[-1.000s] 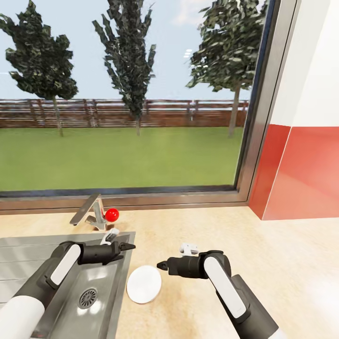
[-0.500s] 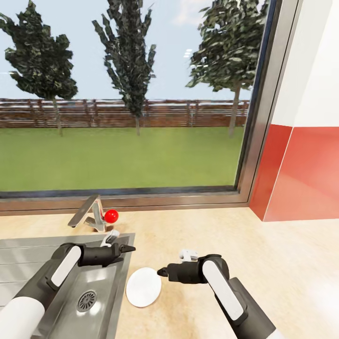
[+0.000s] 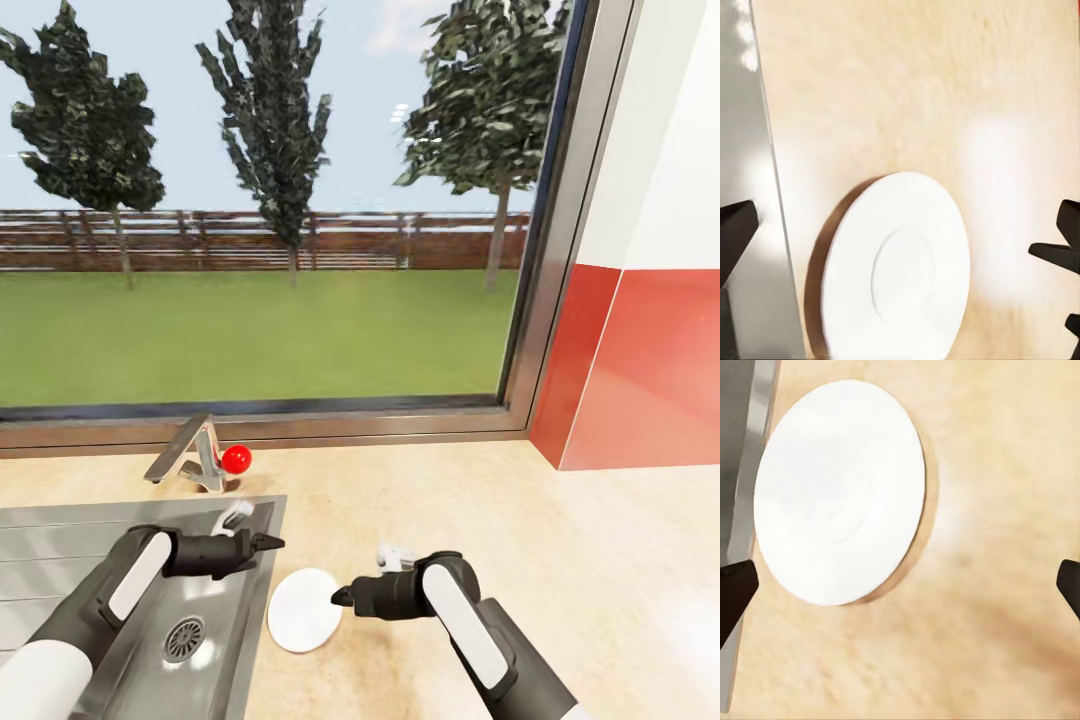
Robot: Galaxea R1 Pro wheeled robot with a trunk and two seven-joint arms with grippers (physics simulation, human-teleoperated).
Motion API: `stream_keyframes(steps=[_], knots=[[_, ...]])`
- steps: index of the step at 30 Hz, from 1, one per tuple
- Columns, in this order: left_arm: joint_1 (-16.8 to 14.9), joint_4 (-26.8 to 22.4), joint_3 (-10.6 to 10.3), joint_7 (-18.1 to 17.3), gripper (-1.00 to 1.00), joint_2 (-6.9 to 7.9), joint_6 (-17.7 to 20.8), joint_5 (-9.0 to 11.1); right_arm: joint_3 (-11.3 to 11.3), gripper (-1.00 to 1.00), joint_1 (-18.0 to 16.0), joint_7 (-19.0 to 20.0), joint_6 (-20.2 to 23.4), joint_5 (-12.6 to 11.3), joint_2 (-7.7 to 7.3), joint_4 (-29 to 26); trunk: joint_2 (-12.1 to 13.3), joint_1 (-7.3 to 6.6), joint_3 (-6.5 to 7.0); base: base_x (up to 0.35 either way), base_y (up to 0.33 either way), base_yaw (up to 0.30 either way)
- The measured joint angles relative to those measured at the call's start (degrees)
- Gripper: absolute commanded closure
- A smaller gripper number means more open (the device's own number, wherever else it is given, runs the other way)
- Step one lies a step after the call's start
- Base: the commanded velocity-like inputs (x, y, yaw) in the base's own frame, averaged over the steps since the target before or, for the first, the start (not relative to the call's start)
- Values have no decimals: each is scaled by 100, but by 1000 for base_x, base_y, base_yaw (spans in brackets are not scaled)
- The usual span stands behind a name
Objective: Set up a coffee station on the kitchen countertop: keep the coffee maker on the countertop, move the bottle of coffee from the kitchen shelf to the counter next to the coffee maker, place a paper coffee filter on top of the coffee maker, put the saucer next to the coffee maker with the coffee cup on the saucer, and place the electric kettle next to the coffee maker.
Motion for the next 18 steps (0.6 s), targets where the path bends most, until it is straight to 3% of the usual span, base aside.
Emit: stream_keyframes(steps=[8,18], knots=[[72,238,11,-8,-100,-34,-94,-49,187,-100,2,3,0,-2,44,62,0,0,0,0,0,0],[207,268,-83,-1,-100,-51,-154,-53,216,-100,7,3,0,0,46,94,0,0,0,0,0,0]])
